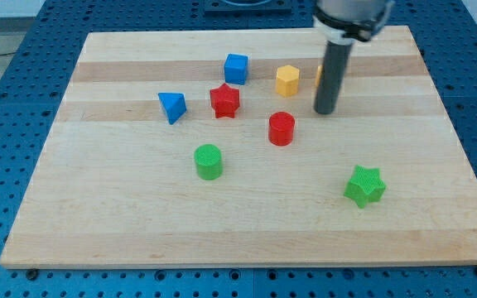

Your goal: Place the red circle closely to the green star

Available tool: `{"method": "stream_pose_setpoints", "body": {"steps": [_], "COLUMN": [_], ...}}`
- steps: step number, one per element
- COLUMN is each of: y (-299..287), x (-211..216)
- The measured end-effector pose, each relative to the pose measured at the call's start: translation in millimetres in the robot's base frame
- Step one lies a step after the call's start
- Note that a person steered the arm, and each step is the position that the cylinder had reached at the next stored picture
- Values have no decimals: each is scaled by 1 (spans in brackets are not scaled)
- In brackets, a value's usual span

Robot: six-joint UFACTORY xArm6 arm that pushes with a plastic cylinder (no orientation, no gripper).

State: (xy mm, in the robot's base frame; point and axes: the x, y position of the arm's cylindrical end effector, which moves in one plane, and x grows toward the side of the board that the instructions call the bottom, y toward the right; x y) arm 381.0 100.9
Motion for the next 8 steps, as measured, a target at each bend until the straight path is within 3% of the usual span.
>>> {"method": "stream_pose_setpoints", "body": {"steps": [1, 3, 5, 6, 8], "y": [-45, -95, -90, -90, -53], "x": [0, 53, 56, 37, 35]}}
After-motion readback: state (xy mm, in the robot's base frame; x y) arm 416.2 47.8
